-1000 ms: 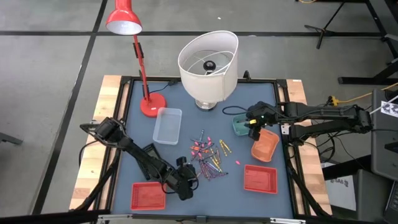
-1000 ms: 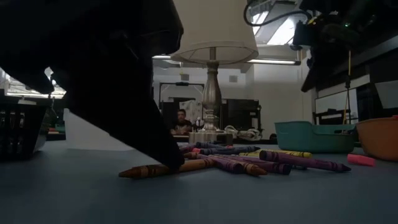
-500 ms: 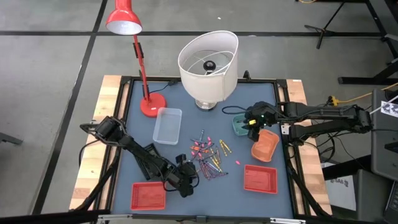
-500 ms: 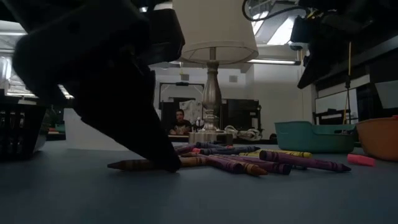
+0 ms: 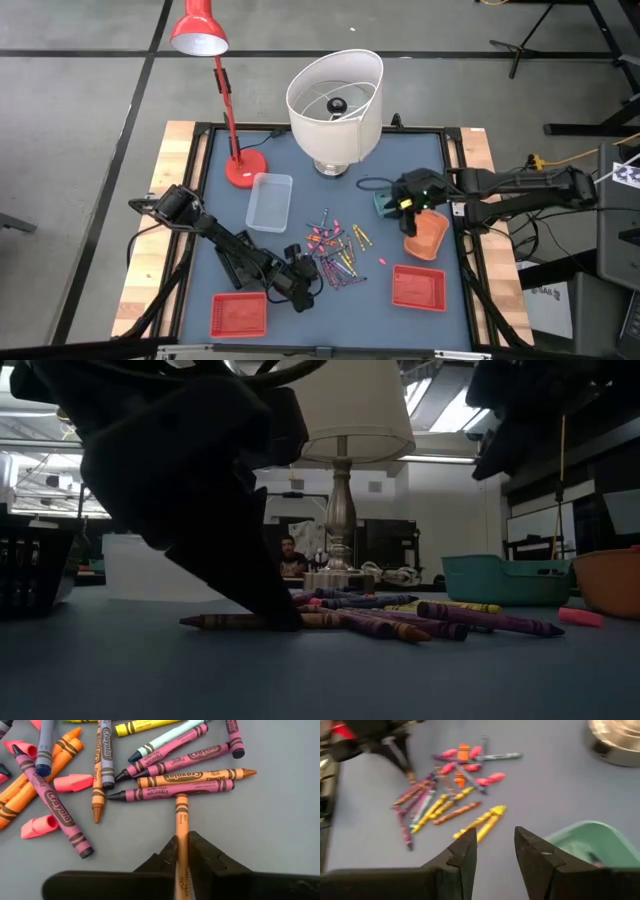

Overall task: Sort crayons
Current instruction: Put the brown crayon into the transparent bin

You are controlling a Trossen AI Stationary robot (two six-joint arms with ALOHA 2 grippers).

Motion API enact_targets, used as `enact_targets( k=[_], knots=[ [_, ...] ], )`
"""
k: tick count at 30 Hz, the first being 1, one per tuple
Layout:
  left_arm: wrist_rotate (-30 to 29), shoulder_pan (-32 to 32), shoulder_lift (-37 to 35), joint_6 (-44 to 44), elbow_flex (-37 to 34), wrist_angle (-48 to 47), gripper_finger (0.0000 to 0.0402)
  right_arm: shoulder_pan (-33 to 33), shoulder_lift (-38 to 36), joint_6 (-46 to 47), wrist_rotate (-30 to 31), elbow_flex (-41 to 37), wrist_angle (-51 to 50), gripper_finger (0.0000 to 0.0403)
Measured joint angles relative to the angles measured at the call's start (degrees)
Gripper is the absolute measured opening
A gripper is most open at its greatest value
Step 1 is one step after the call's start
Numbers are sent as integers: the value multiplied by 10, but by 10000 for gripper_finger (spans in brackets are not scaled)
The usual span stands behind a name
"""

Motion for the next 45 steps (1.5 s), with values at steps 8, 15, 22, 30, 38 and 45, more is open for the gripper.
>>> enact_targets(
  k=[8,15,22,30,38,45],
  knots=[
    [0,0,0,9,0,0,7,110,2,64,66,0,41,131],
    [28,1,-12,26,-1,1,4,195,23,99,126,0,82,131],
    [42,9,-45,35,-2,3,6,253,90,100,170,0,148,131],
    [56,31,-98,39,-1,-26,6,278,188,96,173,0,217,131],
    [50,74,-176,52,-1,-131,7,279,259,95,165,0,225,131],
    [42,129,-219,50,-1,-248,7,279,297,95,164,0,236,131]
  ],
)
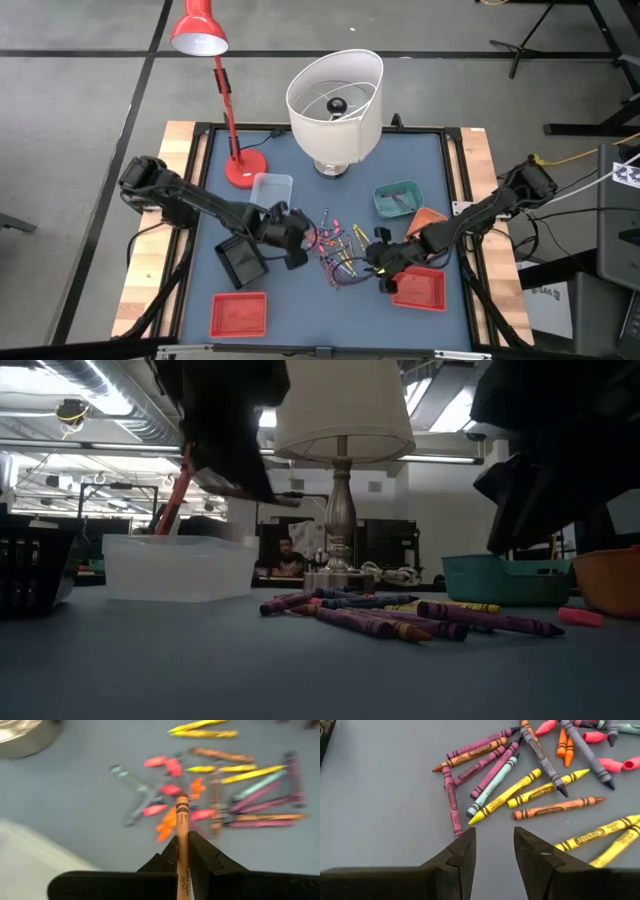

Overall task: Sort crayons
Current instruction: Put the brown crayon into the transparent bin

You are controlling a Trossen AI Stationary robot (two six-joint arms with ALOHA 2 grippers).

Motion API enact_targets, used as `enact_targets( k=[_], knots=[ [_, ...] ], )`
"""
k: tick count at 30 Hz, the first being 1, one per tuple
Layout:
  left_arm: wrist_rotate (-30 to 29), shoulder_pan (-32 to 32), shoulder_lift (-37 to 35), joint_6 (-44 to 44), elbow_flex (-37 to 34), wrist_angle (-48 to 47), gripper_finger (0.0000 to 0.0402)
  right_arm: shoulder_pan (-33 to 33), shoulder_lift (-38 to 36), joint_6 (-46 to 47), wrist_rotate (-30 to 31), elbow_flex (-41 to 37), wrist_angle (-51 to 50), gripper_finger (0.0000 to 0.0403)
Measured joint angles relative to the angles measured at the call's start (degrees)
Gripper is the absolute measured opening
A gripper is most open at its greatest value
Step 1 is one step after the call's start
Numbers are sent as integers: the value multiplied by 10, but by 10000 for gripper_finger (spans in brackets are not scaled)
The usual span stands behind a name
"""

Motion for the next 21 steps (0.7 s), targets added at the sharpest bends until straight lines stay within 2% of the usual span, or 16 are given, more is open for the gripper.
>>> enact_targets(
  k=[11,21],
  knots=[
    [-8,94,-4,0,0,-133,7,0,33,-24,-19,0,58,131],
    [-42,156,-4,0,0,-230,8,0,33,-32,-19,0,60,131]
  ],
)
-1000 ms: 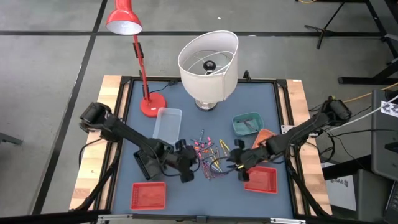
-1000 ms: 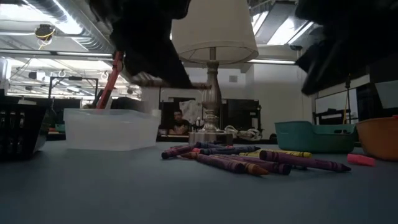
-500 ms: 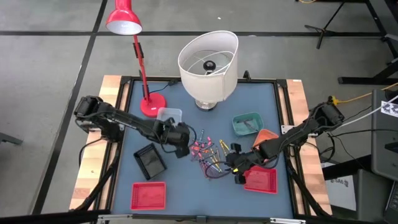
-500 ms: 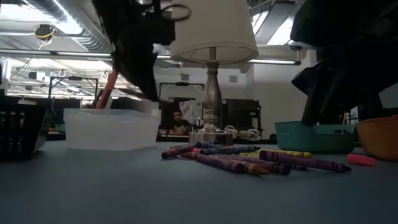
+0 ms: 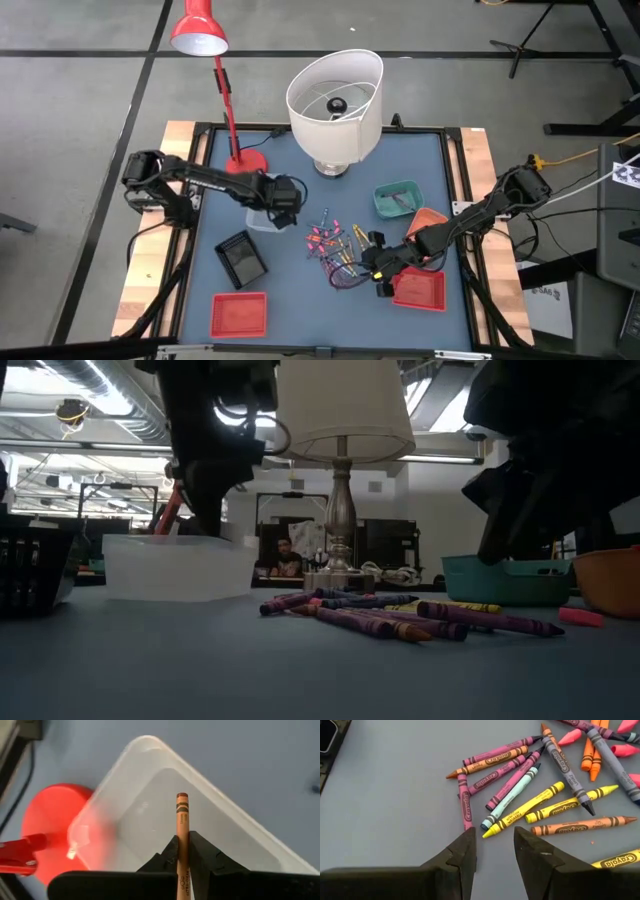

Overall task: Sort crayons
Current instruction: Put the brown crayon into the transparent bin, then put the violet crayon into the green bin

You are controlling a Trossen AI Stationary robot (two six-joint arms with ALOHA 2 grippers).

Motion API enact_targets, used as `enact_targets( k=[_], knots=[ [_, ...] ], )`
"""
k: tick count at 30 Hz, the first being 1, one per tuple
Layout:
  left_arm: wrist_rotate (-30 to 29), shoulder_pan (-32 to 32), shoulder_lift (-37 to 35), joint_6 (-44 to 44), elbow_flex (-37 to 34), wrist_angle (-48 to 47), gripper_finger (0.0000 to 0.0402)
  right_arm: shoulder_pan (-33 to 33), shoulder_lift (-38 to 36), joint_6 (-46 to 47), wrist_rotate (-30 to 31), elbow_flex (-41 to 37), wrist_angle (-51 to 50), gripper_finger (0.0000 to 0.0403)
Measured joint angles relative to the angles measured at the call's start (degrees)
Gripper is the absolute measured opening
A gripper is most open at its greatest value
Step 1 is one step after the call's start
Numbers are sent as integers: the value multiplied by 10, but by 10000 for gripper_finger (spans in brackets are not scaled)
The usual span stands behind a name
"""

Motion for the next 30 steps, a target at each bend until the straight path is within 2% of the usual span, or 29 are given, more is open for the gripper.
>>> enact_targets(
  k=[3,9,14,20,30],
  knots=[
    [-3,11,0,0,0,-6,22,0,0,0,0,0,0,131],
    [-4,24,0,0,0,-5,74,1,0,0,0,0,-1,131],
    [-4,23,0,0,0,-3,104,23,6,-1,1,0,2,131],
    [-3,20,0,0,0,3,110,49,33,-1,30,0,26,131],
    [-2,20,0,-1,0,28,110,49,76,-1,31,0,33,131]
  ],
)
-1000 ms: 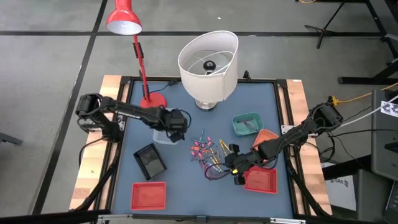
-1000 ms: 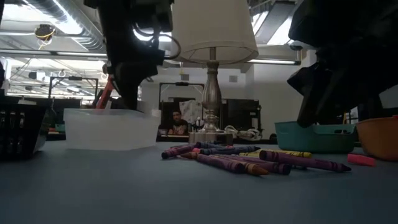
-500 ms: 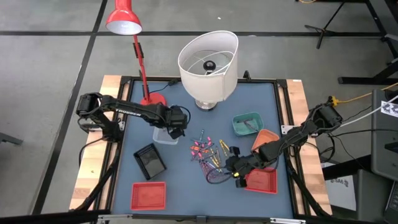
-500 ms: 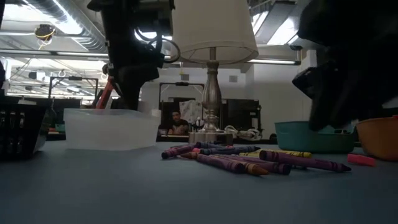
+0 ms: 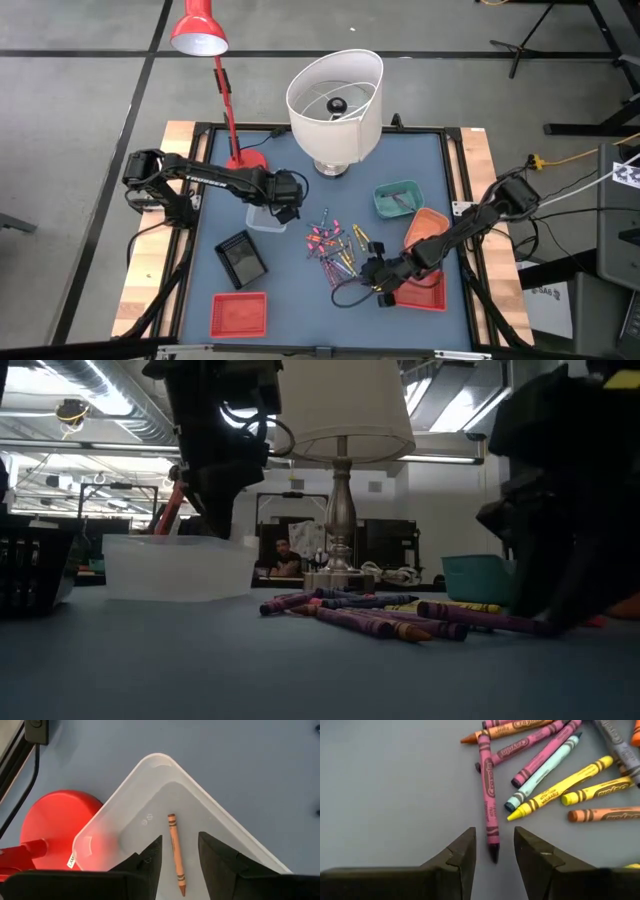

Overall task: Sort crayons
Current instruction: Put the violet crayon into the green bin

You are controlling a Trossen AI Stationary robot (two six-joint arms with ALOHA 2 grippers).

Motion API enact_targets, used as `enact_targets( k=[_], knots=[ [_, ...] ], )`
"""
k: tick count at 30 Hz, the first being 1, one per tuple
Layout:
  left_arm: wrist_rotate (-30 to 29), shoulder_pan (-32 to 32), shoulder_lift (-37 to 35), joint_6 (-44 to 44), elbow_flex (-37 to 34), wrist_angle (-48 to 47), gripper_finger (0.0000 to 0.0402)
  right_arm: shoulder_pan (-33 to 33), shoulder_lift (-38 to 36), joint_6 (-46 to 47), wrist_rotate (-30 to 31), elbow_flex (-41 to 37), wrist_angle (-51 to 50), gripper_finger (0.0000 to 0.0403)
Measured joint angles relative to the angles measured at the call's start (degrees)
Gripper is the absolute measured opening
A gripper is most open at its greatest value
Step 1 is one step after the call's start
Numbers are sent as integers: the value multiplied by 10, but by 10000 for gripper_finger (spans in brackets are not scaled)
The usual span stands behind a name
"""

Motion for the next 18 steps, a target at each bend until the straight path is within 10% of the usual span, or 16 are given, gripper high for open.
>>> enact_targets(
  k=[18],
  knots=[
    [1,0,0,-1,0,11,110,0,18,0,0,1,2,130]
  ],
)
